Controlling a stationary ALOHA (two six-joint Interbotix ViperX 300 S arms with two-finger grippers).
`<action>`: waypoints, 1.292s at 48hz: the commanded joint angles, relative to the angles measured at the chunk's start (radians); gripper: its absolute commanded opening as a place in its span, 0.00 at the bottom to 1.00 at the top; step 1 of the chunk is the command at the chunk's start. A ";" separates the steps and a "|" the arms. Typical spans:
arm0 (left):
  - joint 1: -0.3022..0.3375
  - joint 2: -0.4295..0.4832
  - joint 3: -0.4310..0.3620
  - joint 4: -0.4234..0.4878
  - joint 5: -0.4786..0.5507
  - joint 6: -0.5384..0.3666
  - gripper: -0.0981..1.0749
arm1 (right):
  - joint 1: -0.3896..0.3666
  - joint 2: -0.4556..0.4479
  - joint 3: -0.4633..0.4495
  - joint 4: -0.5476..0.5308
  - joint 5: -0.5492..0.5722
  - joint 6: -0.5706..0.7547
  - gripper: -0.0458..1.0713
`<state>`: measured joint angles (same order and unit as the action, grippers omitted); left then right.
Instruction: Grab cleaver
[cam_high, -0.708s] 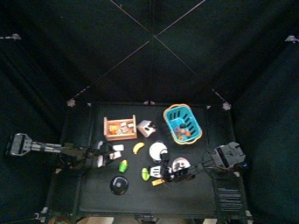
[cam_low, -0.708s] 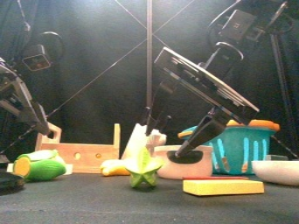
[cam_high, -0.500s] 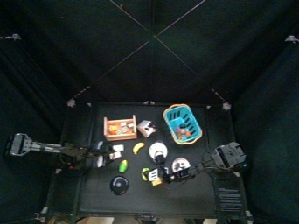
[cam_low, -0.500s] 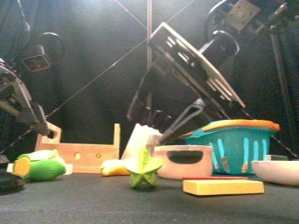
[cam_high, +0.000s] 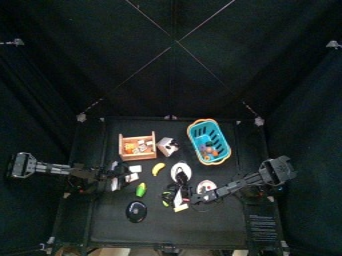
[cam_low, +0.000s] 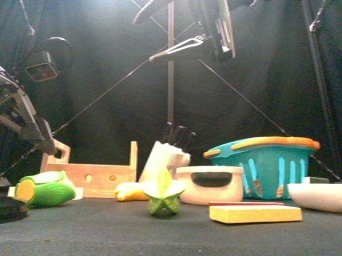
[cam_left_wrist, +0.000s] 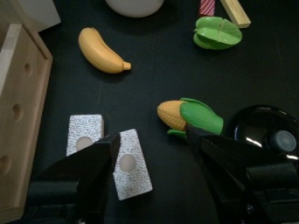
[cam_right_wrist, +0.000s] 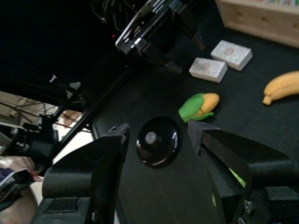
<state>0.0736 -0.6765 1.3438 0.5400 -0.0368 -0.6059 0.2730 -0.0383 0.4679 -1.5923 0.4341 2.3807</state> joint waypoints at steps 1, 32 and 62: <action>0.002 0.002 -0.011 -0.002 -0.008 0.000 0.89 | -0.046 -0.048 -0.009 -0.008 0.005 -0.011 0.84; 0.002 0.002 -0.011 -0.002 -0.008 -0.002 0.89 | -0.405 -0.103 -0.018 0.160 -0.331 -0.017 0.84; 0.017 0.002 -0.011 -0.002 -0.008 0.000 0.89 | -0.505 -0.063 0.057 0.373 -0.658 -0.003 0.84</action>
<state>0.0844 -0.6780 1.3438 0.5384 -0.0368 -0.6075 -0.2163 -0.0874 0.5292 -1.2349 -0.1979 2.3761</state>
